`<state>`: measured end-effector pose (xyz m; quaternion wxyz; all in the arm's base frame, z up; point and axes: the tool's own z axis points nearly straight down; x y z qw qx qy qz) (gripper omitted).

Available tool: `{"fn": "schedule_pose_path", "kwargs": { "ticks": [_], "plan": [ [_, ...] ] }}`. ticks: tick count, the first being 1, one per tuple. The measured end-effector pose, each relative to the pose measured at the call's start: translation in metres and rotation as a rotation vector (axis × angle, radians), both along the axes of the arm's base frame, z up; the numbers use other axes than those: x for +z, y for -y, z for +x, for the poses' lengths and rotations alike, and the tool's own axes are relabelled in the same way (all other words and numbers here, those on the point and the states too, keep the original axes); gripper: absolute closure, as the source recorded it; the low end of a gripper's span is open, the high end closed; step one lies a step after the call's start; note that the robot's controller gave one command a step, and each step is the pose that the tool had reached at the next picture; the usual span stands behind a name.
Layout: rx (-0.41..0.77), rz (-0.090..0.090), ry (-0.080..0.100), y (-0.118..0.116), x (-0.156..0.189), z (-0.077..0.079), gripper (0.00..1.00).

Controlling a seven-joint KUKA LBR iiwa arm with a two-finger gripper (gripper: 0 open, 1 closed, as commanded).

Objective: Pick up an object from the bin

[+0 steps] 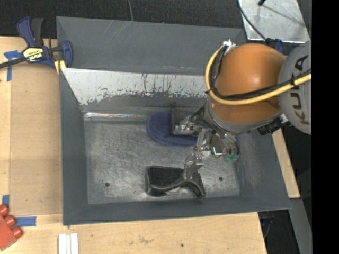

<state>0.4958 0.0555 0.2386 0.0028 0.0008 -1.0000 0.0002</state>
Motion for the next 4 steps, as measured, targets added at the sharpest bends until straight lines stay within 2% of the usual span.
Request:
{"fn": "schedule_pose_path", "kwargs": {
  "ticks": [1,2,3,4],
  "plan": [
    [-0.005,0.0,-0.002,-0.011,-0.078,-0.013,0.0],
    [0.262,0.001,0.002,-0.017,-0.149,-0.009,0.0],
    [0.26,0.0,0.002,-0.017,-0.146,-0.009,1.0],
    [0.314,0.001,0.011,-0.016,0.004,0.011,1.0]
  ]
}}
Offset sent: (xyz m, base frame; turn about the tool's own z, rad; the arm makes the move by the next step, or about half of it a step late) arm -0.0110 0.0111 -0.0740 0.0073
